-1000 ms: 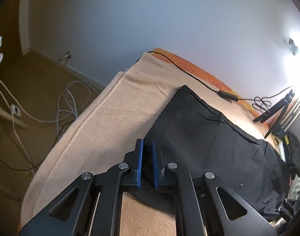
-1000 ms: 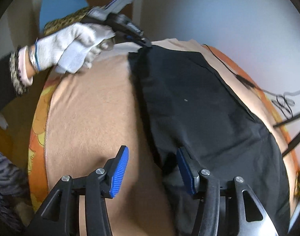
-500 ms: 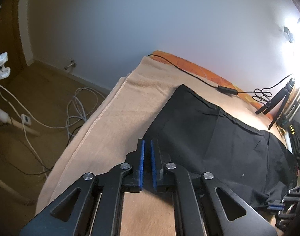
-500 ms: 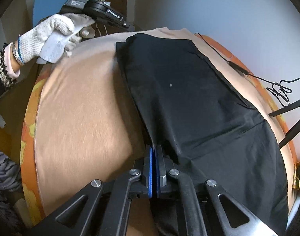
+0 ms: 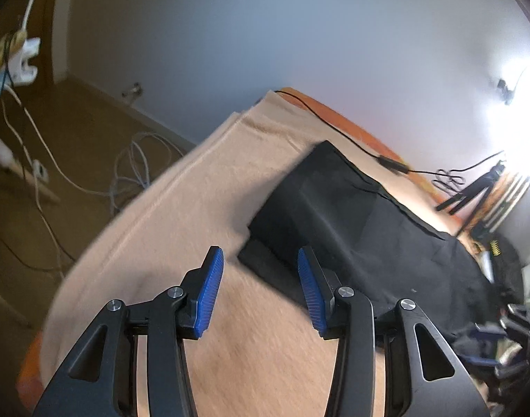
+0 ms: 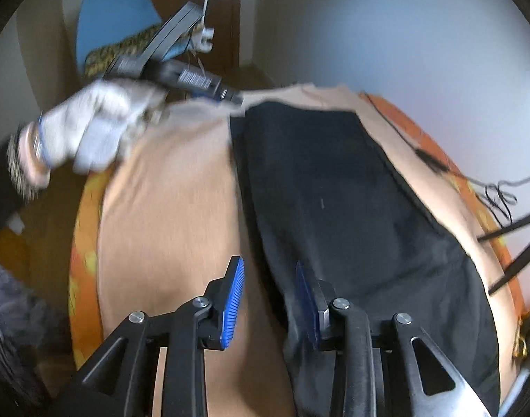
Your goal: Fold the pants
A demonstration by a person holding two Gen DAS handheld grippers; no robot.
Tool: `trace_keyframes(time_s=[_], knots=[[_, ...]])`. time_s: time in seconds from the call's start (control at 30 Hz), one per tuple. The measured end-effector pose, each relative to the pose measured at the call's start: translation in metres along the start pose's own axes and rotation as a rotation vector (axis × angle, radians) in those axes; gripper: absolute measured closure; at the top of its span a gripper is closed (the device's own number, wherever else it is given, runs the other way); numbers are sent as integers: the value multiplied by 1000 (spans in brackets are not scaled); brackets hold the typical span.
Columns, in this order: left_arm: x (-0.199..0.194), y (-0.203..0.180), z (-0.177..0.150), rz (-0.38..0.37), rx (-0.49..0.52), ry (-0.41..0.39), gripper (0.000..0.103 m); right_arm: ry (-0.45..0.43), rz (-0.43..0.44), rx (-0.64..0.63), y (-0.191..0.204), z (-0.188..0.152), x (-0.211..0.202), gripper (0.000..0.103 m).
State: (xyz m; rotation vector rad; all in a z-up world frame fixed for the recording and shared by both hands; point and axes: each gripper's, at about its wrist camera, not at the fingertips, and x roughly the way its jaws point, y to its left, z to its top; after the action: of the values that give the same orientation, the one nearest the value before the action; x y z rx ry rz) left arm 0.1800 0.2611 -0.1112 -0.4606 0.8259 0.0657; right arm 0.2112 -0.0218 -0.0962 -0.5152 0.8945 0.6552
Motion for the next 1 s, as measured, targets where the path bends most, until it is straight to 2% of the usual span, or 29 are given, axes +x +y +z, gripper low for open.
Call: trace_keyframes(time_s=[0.2, 0.3, 0.47, 0.57, 0.73, 0.87, 1.0], knots=[[-17, -15, -10, 5, 111, -37, 60, -38, 48, -48, 19, 57, 43, 72], [-25, -10, -14, -25, 115, -54, 60, -23, 51, -104, 31, 82, 74, 73], [-30, 4, -18, -52, 98, -79, 60, 6, 58, -138, 35, 106, 115, 75], [-32, 14, -20, -72, 87, -101, 60, 22, 61, -158, 35, 114, 132, 75], [-37, 26, -26, -97, 94, -138, 60, 68, 13, -219, 38, 122, 155, 76], [-35, 31, -32, -101, 111, -127, 60, 64, 21, -183, 27, 125, 158, 74], [-34, 31, -36, -88, 147, -98, 60, 64, 2, -200, 26, 122, 160, 69]])
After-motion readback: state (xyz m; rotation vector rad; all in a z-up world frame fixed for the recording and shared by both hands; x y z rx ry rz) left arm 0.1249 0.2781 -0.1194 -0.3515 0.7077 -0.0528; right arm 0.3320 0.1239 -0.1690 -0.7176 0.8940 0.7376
